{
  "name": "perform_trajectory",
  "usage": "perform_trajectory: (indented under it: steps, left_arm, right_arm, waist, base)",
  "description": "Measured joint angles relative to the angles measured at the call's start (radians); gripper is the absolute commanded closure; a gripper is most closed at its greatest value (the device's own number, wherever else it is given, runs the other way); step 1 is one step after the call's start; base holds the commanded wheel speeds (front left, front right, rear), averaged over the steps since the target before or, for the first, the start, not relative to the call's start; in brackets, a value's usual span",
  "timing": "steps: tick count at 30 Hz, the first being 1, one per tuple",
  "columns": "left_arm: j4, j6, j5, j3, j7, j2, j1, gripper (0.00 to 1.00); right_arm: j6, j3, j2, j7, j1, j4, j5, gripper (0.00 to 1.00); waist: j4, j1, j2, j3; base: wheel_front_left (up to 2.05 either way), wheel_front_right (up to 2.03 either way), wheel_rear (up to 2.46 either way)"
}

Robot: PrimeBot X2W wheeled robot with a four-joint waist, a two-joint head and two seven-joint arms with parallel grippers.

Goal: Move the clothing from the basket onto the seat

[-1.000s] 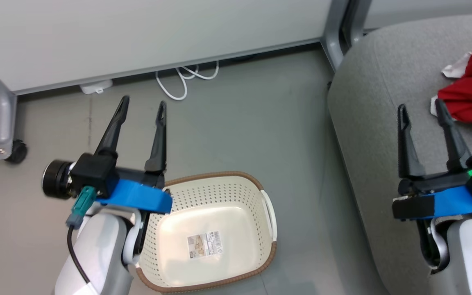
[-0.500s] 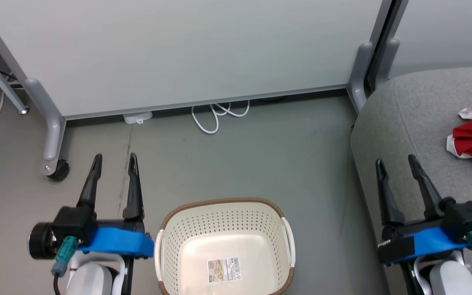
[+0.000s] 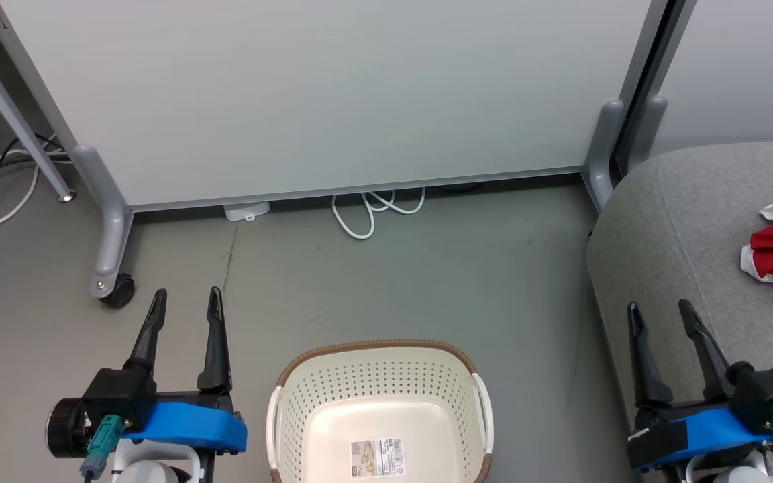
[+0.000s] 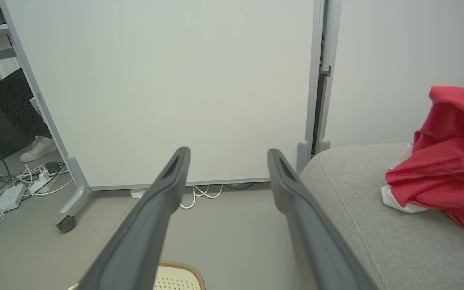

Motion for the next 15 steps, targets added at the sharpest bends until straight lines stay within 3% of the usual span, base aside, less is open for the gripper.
perform_trajectory:
  steps: [7, 8, 15]
  left_arm:
    - [0.019, -0.004, -0.003, -0.011, 0.000, -0.001, 0.005, 0.00]
    - [0.019, -0.004, -0.003, -0.014, 0.000, -0.001, 0.005, 1.00]
    - [0.077, -0.004, -0.020, -0.013, 0.016, -0.002, 0.053, 1.00]
  right_arm:
    - [0.000, 0.002, 0.003, 0.000, 0.013, 0.007, 0.004, 0.00]
    - [0.000, 0.002, 0.004, 0.000, 0.013, 0.007, 0.005, 1.00]
    - [0.000, 0.001, 0.009, 0.013, 0.031, 0.067, 0.023, 1.00]
  waist:
    - [0.004, 0.0001, 0.0000, -0.010]
    - [0.004, 0.0001, 0.0000, -0.010]
    - [0.003, 0.0001, 0.0000, -0.011]
  base:
    - [0.00, 0.00, 0.00]
    - [0.00, 0.00, 0.00]
    - [0.00, 0.00, 0.00]
